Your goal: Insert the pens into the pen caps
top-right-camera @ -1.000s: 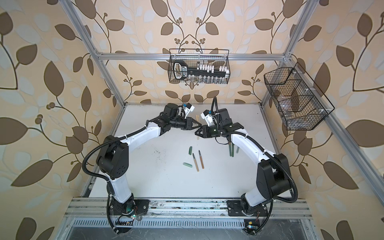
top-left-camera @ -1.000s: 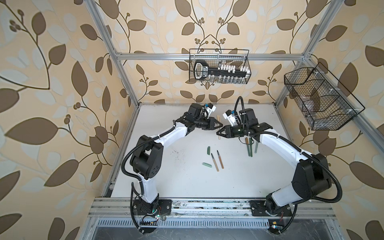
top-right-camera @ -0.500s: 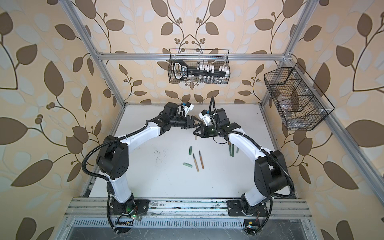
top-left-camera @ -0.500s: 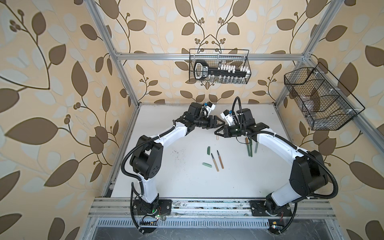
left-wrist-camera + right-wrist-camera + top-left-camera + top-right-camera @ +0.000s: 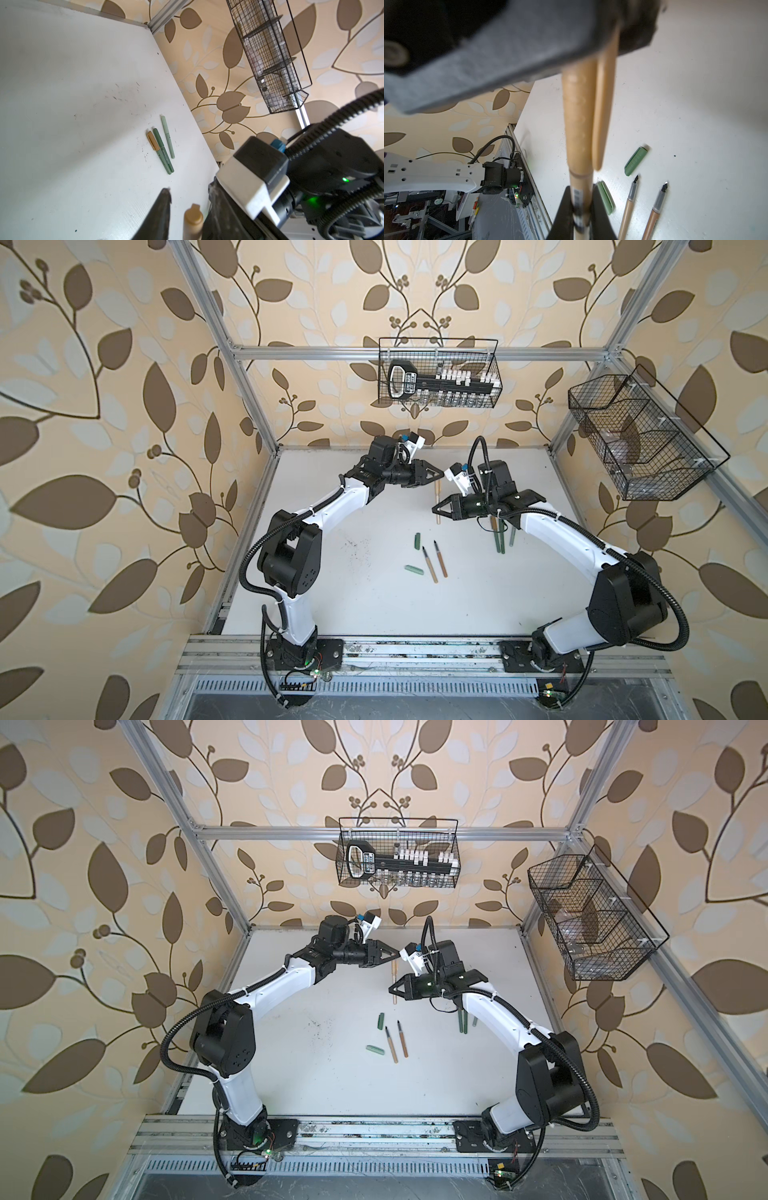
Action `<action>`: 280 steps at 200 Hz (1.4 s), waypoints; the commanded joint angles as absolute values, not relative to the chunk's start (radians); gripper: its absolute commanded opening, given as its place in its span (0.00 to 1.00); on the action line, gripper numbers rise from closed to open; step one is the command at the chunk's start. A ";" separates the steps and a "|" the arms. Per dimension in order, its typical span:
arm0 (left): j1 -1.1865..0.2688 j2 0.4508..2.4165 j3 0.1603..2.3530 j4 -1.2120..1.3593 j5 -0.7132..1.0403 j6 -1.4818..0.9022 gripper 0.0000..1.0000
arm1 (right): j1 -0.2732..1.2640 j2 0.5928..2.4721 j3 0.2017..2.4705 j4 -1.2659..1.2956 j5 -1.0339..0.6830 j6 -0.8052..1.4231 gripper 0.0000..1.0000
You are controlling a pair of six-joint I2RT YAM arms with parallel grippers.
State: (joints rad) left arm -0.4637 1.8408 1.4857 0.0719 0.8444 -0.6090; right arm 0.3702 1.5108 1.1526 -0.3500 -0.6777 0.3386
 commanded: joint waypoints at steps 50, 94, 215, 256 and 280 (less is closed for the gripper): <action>-0.467 1.810 1.502 0.018 0.952 -0.517 0.00 | 0.367 1.492 1.199 -0.353 -0.664 0.328 0.00; -0.474 1.780 1.473 -0.084 0.953 -0.430 0.00 | 0.356 1.460 1.268 -0.301 -0.544 0.319 0.00; -0.499 1.734 1.435 -0.242 1.006 -0.366 0.00 | 0.370 1.483 1.378 -0.315 -0.507 0.269 0.00; -0.477 1.730 1.438 -0.149 0.980 -0.471 0.16 | 0.400 1.424 1.254 -0.435 -0.551 0.258 0.00; -0.428 1.686 1.350 0.083 0.932 -0.649 0.63 | 0.402 1.369 1.124 -0.489 -0.541 0.276 0.00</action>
State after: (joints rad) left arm -0.4557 1.7306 1.4292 -0.0383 0.8898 -0.4923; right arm 0.4107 1.4372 1.2190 -0.5037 -0.5827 0.2657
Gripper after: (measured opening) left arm 0.481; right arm 0.097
